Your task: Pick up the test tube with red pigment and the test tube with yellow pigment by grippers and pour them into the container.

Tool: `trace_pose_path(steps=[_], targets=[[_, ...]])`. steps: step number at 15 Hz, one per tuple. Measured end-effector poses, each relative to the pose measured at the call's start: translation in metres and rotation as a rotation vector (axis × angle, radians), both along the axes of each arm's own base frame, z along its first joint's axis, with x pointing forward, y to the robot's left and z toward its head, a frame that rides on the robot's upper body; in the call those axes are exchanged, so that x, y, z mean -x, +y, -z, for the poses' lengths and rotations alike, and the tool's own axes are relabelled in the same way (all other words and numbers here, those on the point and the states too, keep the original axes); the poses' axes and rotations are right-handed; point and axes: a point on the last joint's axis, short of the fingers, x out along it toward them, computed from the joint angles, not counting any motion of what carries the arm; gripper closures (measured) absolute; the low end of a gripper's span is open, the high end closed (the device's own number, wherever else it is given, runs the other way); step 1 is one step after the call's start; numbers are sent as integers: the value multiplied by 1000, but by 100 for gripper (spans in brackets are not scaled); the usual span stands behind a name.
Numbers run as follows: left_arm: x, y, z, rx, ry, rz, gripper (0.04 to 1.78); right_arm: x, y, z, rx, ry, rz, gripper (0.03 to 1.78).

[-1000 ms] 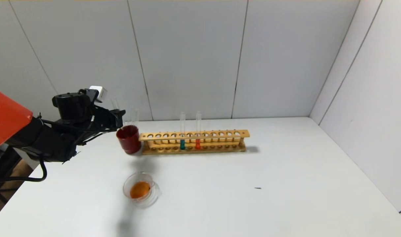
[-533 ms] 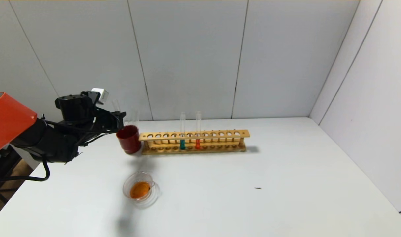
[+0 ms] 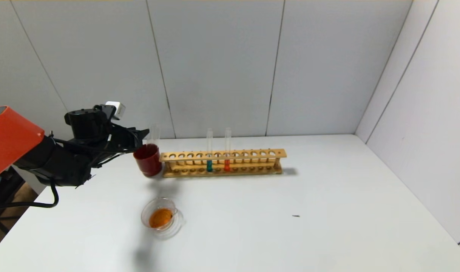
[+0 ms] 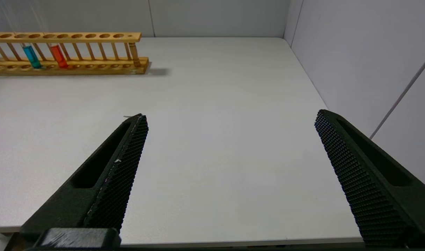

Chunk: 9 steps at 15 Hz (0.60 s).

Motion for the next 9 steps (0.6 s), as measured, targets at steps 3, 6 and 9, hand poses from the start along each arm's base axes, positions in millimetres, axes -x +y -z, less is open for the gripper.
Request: trace_pose_path(steps=[3,6,9], targets=[[0,-1,-1,-1,-5,0,45,0,0,0,0,0,0,6],[4,-1,-12,-1,-44,-4,15,0,0,0,0,0,0,6],[25,0,-53,-2,-125,-9,7,0,0,0,0,0,0,6]])
